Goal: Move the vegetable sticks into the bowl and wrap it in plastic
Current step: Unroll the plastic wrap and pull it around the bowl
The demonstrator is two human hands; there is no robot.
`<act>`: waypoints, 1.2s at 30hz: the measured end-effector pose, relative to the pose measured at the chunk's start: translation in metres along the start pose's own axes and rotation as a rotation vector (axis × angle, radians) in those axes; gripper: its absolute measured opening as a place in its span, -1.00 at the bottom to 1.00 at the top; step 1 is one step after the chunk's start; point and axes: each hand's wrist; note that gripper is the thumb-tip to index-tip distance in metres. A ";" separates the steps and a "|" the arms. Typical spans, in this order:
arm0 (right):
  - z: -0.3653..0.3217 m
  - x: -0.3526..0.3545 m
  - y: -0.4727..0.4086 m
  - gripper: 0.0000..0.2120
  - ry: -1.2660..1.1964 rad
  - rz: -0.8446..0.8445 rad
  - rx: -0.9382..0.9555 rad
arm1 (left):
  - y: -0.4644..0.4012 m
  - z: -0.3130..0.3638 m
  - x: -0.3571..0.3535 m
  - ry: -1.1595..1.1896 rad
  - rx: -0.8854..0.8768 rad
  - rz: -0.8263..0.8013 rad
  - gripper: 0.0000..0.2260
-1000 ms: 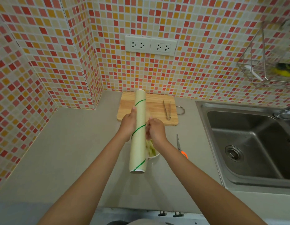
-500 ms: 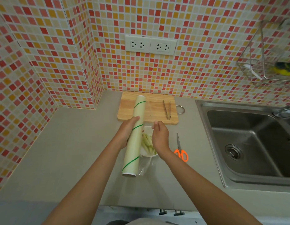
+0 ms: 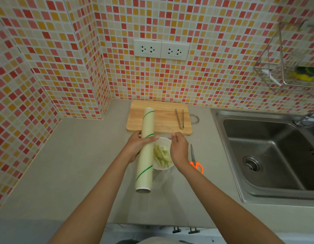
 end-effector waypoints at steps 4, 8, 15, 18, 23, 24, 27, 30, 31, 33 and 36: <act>0.003 0.003 -0.002 -0.71 -0.014 0.028 -0.012 | -0.002 -0.002 0.001 0.086 0.033 0.057 -0.66; 0.004 0.010 -0.008 -0.72 0.001 0.026 -0.019 | -0.002 -0.005 0.003 0.108 0.020 0.041 -0.61; 0.004 0.014 -0.014 -0.74 0.016 0.041 -0.010 | -0.011 -0.011 0.007 0.080 0.041 0.119 -0.70; 0.006 0.016 -0.017 -0.74 0.028 0.040 -0.002 | -0.012 -0.011 0.009 0.052 0.042 0.109 -0.62; 0.013 0.019 -0.020 -0.76 0.042 0.025 -0.022 | -0.013 -0.014 0.014 -0.031 0.015 0.109 -0.62; 0.014 0.021 -0.022 -0.76 0.033 0.026 -0.034 | -0.014 -0.014 0.015 -0.049 0.008 0.127 -0.67; 0.020 0.025 -0.026 -0.76 0.031 0.015 -0.052 | -0.017 -0.014 0.017 -0.002 0.067 0.161 -0.73; 0.026 0.025 -0.027 -0.76 0.038 0.002 -0.069 | -0.016 -0.012 0.015 -0.049 0.052 0.147 -0.64; 0.027 0.024 -0.028 -0.77 0.037 -0.002 -0.077 | -0.016 -0.013 0.015 -0.084 0.036 0.137 -0.62; 0.030 0.024 -0.028 -0.77 0.044 -0.008 -0.081 | -0.016 -0.014 0.016 -0.098 0.043 0.132 -0.60; 0.034 0.024 -0.029 -0.77 0.050 -0.003 -0.077 | -0.019 -0.013 0.020 -0.094 0.045 0.156 -0.66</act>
Point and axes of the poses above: each hand's wrist, its own y-axis away from the middle knuckle, its own x-axis out of the back of the hand, z = x × y, and after that the axes turned 10 degrees about z, right-handed
